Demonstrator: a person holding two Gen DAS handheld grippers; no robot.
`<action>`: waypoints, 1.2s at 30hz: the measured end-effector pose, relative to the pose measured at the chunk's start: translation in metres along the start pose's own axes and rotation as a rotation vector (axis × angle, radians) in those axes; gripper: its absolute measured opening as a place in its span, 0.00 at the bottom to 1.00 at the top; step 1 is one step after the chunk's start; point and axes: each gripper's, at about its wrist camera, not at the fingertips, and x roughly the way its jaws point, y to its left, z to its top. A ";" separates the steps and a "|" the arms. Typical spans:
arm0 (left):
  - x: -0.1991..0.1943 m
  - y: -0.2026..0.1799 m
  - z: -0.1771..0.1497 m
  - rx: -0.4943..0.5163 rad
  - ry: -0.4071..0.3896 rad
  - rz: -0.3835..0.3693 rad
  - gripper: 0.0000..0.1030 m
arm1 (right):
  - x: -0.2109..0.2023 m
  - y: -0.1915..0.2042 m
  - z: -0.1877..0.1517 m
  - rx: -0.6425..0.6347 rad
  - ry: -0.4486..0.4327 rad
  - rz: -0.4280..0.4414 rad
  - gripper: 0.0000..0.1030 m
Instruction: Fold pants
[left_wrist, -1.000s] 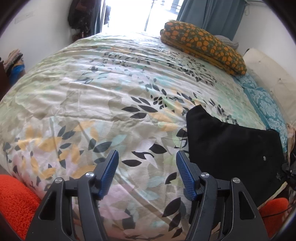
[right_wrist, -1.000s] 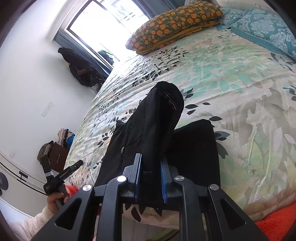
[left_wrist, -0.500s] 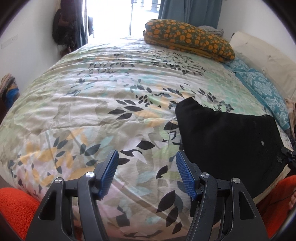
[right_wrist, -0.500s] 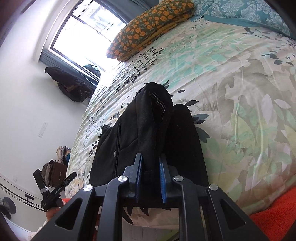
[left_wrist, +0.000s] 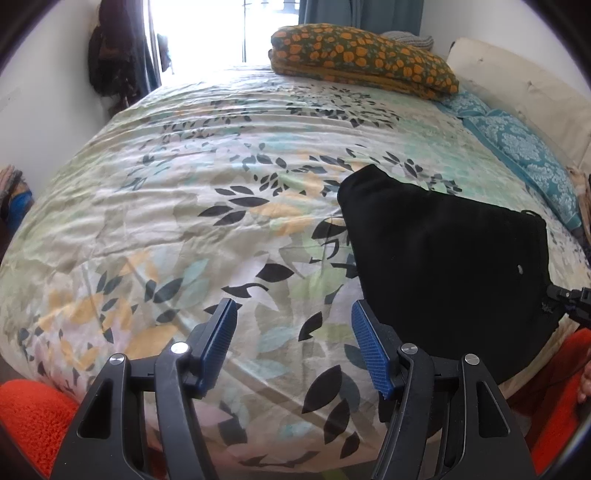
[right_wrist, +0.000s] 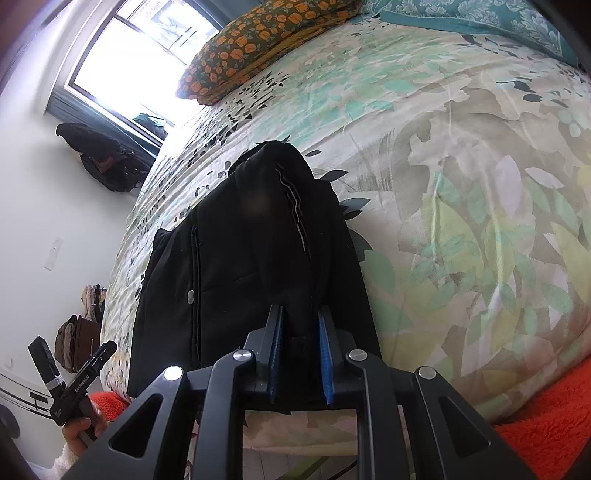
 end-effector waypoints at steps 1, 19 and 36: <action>0.001 0.000 0.000 0.000 0.004 0.004 0.65 | 0.000 0.000 0.000 -0.003 0.000 -0.001 0.18; -0.001 0.005 -0.001 0.003 0.020 0.040 0.65 | -0.005 0.003 -0.002 -0.001 -0.019 -0.039 0.26; -0.024 -0.063 0.007 0.091 -0.047 -0.142 0.65 | -0.049 0.107 -0.019 -0.479 -0.246 -0.193 0.72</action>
